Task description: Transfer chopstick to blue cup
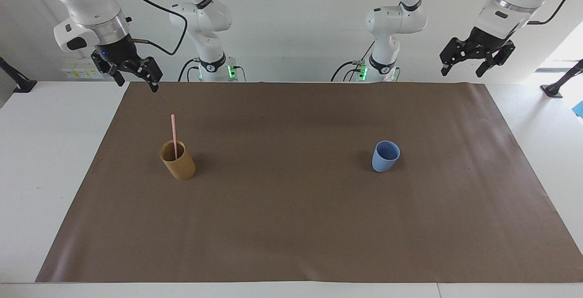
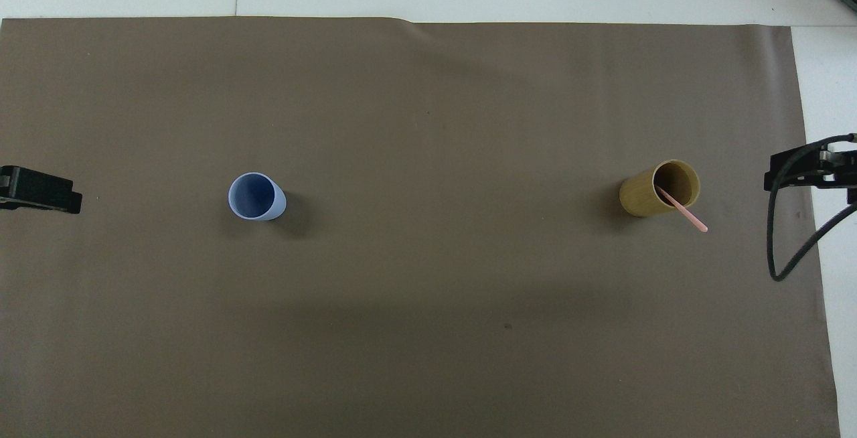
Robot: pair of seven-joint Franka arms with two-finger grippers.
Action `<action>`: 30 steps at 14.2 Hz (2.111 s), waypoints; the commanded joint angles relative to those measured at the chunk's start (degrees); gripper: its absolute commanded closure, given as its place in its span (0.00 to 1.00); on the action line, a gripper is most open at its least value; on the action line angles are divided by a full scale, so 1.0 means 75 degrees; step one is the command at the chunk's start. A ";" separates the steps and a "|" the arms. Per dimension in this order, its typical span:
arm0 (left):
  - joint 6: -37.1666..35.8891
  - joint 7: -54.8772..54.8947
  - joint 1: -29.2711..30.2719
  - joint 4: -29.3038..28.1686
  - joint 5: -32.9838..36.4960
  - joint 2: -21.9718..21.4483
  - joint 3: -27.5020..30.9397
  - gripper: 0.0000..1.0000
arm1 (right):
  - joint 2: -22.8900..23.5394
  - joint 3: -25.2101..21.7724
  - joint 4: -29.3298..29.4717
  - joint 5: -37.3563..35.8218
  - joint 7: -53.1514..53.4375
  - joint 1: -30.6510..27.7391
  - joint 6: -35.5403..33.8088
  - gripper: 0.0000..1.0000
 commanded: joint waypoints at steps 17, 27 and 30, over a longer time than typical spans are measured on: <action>0.3220 0.0190 -0.0387 -0.2533 -0.0095 0.0165 -0.0184 0.00 | 0.0071 0.0056 0.0141 0.0048 -0.0135 -0.0090 -0.0127 0.00; 0.5076 -0.1169 -0.0610 -0.2922 -0.0470 0.1970 -0.0184 0.00 | 0.0071 0.0068 0.0129 0.0048 -0.0112 -0.0044 -0.0104 0.00; 0.5135 -0.1240 -0.0774 -0.3484 -0.0470 0.1807 -0.0184 0.00 | 0.0059 0.0091 0.0129 0.0048 -0.0135 0.0003 -0.0115 0.00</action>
